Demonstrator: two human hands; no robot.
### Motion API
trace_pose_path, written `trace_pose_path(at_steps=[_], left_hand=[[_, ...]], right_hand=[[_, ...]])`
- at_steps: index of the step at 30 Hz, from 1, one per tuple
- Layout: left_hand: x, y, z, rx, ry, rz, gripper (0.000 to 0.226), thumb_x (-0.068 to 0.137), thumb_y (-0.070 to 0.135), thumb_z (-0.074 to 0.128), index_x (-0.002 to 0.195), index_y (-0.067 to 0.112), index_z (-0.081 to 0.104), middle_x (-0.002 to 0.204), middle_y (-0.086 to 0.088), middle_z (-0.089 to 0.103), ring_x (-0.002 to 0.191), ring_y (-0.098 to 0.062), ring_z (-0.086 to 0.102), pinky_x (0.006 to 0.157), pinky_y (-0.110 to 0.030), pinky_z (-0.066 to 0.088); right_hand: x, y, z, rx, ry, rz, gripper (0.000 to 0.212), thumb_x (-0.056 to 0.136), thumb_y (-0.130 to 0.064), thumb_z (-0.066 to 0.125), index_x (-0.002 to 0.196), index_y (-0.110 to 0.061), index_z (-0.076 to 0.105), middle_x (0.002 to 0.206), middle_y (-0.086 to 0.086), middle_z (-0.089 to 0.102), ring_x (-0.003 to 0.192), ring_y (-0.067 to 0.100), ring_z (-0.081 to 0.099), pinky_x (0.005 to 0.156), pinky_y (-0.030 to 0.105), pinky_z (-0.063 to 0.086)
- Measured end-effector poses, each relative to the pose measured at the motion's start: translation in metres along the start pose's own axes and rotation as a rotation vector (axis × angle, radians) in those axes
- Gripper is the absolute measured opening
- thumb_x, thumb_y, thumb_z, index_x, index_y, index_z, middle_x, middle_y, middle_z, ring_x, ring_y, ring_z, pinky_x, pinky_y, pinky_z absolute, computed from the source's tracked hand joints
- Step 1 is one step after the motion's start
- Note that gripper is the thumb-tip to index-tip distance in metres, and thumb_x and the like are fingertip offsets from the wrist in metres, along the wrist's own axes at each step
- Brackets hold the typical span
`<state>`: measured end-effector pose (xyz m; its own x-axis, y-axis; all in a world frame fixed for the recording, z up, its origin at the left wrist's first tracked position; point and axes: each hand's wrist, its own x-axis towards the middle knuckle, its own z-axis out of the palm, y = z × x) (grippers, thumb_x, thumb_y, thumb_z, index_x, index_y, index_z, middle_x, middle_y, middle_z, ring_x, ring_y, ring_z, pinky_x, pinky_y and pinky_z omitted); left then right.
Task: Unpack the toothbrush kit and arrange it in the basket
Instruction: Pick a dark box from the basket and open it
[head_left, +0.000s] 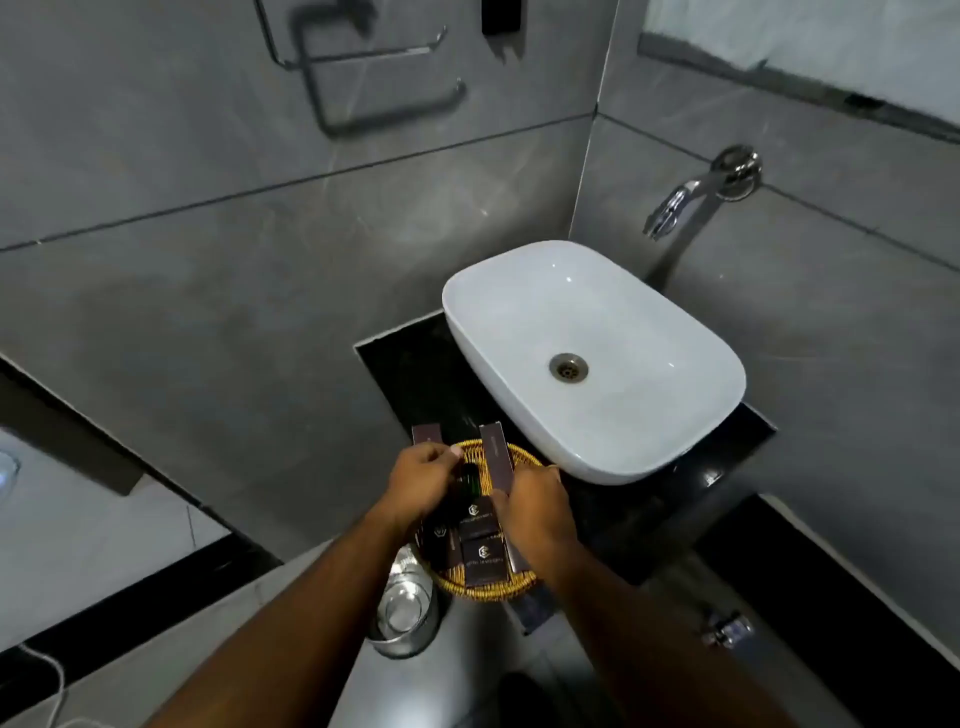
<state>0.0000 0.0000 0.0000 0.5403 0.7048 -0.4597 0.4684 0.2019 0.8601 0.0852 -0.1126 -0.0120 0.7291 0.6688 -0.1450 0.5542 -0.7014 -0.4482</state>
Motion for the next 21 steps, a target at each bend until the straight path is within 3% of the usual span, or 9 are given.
trace_pose_path(at_steps=[7, 11, 13, 17, 19, 21], left_hand=[[0.021, -0.015, 0.021, -0.072, 0.004, -0.113, 0.023, 0.094, 0.017, 0.054, 0.075, 0.022, 0.065, 0.084, -0.005, 0.069, 0.084, -0.024, 0.067, 0.085, -0.042, 0.056], [0.028, -0.015, 0.038, -0.118, -0.012, -0.118, 0.027, 0.095, 0.011, 0.052, 0.075, 0.019, 0.067, 0.069, 0.003, 0.071, 0.061, -0.009, 0.069, 0.059, -0.025, 0.053], [0.029, -0.012, 0.043, -0.128, -0.02, -0.113, 0.024, 0.095, 0.01, 0.052, 0.08, 0.018, 0.069, 0.066, 0.005, 0.073, 0.057, -0.006, 0.069, 0.054, -0.022, 0.054], [0.033, 0.001, 0.048, -0.144, 0.037, -0.085, 0.021, 0.093, 0.012, 0.057, 0.077, 0.017, 0.068, 0.077, -0.006, 0.073, 0.065, -0.014, 0.068, 0.055, -0.026, 0.055], [0.032, 0.012, 0.047, -0.167, 0.068, -0.05, 0.013, 0.092, 0.013, 0.06, 0.083, 0.01, 0.07, 0.089, -0.017, 0.074, 0.08, -0.026, 0.07, 0.072, -0.039, 0.06], [0.03, 0.025, 0.043, -0.204, 0.069, 0.006, 0.012, 0.089, 0.015, 0.064, 0.093, 0.006, 0.07, 0.095, -0.018, 0.075, 0.086, -0.028, 0.07, 0.079, -0.042, 0.058]], right_hand=[[0.007, 0.001, 0.028, -0.078, -0.071, 0.104, 0.037, 0.089, -0.029, 0.066, 0.115, -0.005, 0.057, 0.112, 0.012, 0.066, 0.101, 0.028, 0.065, 0.079, 0.037, 0.058], [0.011, 0.005, 0.03, -0.056, -0.068, 0.096, 0.03, 0.09, -0.022, 0.063, 0.114, -0.006, 0.057, 0.113, 0.013, 0.066, 0.103, 0.029, 0.064, 0.083, 0.038, 0.057], [0.011, 0.007, 0.027, -0.008, -0.051, 0.085, 0.03, 0.087, -0.022, 0.066, 0.111, -0.006, 0.058, 0.11, 0.012, 0.067, 0.099, 0.028, 0.064, 0.08, 0.036, 0.057], [0.008, 0.009, 0.021, 0.077, 0.011, 0.051, 0.027, 0.084, -0.027, 0.067, 0.104, -0.009, 0.061, 0.103, 0.008, 0.07, 0.094, 0.024, 0.064, 0.09, 0.033, 0.049], [0.004, 0.008, 0.017, 0.114, 0.049, 0.037, 0.029, 0.084, -0.032, 0.066, 0.103, -0.011, 0.06, 0.101, 0.007, 0.07, 0.095, 0.023, 0.063, 0.093, 0.033, 0.046], [0.001, 0.006, 0.01, 0.21, 0.088, 0.027, 0.033, 0.082, -0.035, 0.068, 0.105, -0.012, 0.06, 0.1, 0.006, 0.069, 0.095, 0.022, 0.061, 0.086, 0.035, 0.053]])
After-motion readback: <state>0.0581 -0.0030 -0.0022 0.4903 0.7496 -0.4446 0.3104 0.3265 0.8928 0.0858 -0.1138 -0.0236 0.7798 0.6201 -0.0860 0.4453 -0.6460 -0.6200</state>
